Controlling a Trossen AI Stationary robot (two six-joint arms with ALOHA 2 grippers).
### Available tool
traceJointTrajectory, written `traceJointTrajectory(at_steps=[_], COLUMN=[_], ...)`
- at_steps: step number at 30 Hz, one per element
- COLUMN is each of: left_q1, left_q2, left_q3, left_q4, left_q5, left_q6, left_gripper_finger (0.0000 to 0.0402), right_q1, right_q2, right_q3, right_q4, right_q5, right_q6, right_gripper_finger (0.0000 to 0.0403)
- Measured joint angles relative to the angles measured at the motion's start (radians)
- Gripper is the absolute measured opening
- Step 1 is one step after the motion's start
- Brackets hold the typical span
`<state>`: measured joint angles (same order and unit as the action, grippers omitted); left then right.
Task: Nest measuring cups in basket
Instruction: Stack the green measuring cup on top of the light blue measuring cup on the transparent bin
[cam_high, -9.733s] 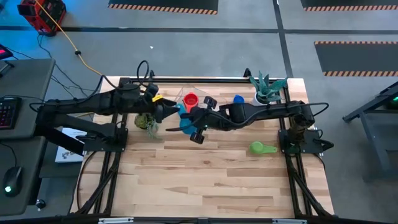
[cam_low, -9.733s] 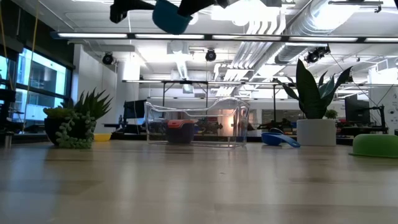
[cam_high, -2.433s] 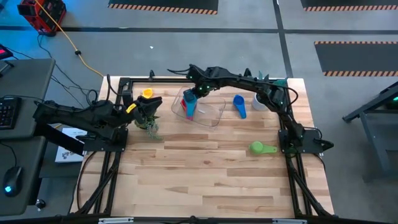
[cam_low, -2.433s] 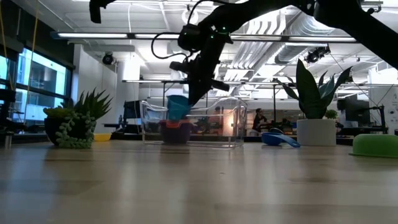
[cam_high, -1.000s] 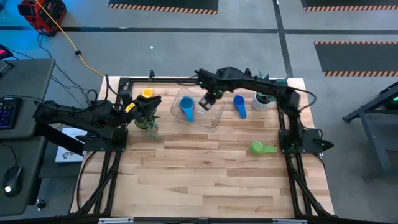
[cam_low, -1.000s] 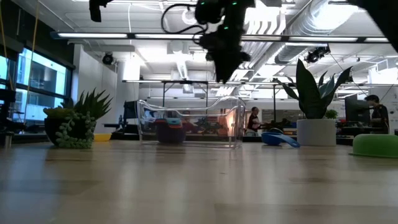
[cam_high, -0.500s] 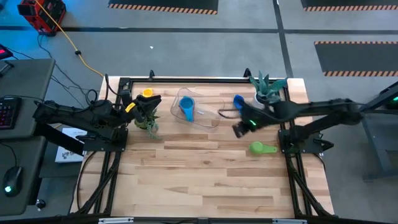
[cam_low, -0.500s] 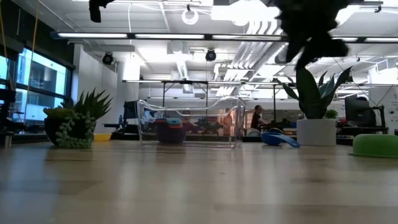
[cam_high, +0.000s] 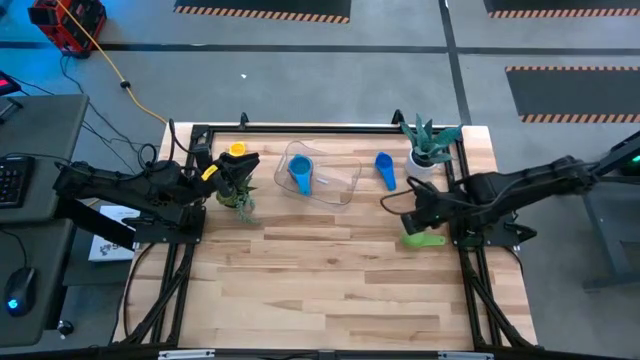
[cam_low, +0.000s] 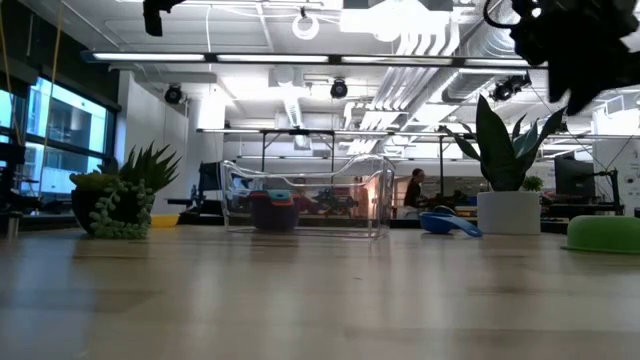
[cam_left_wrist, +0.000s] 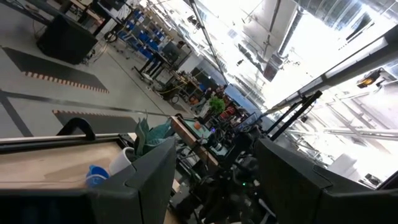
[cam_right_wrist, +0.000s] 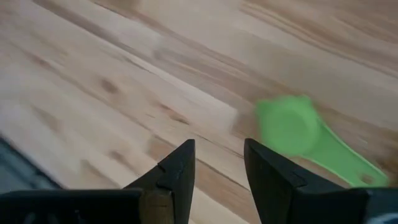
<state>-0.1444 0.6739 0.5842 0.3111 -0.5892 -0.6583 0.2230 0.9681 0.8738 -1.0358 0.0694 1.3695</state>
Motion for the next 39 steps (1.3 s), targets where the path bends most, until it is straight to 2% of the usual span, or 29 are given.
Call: traceJointTrajectory(at_steps=[10,14,19,24,28,30,34,39], left_q1=[0.0,0.0,0.0,0.0,0.0,0.0,0.0,0.0], left_q2=[0.0,0.0,0.0,0.0,0.0,0.0,0.0,0.0], left_q3=[0.0,0.0,0.0,0.0,0.0,0.0,0.0,0.0], left_q4=[-0.001,-0.001,0.0,0.0,-0.001,-0.003,-0.001,0.0], left_q5=[0.001,0.001,0.002,0.003,0.003,0.003,0.003,0.003], left_q6=[-0.001,-0.002,0.0,0.008,0.008,0.008,0.008,0.008], left_gripper_finger=[0.0215,0.0215,0.0215,0.0215,0.0215,0.0215,0.0215,0.0215], right_q1=[0.121,0.161,0.217,0.262,0.255,0.234,0.183,0.16], right_q2=[0.153,0.234,0.245,0.218,0.238,0.239,0.268,0.35], right_q3=[0.0,0.0,-0.031,-0.162,-0.135,-0.144,-0.188,-0.21], right_q4=[-0.126,-0.248,-0.363,-0.226,-0.208,-0.172,-0.116,-0.052], right_q5=[-0.072,-0.111,-0.176,-0.189,-0.036,0.006,-0.043,-0.052], right_q6=[0.09,0.143,0.255,0.408,0.494,0.512,0.511,0.543], right_gripper_finger=[0.0129,0.0129,0.0129,0.0128,0.0128,0.0128,0.0128,0.0128])
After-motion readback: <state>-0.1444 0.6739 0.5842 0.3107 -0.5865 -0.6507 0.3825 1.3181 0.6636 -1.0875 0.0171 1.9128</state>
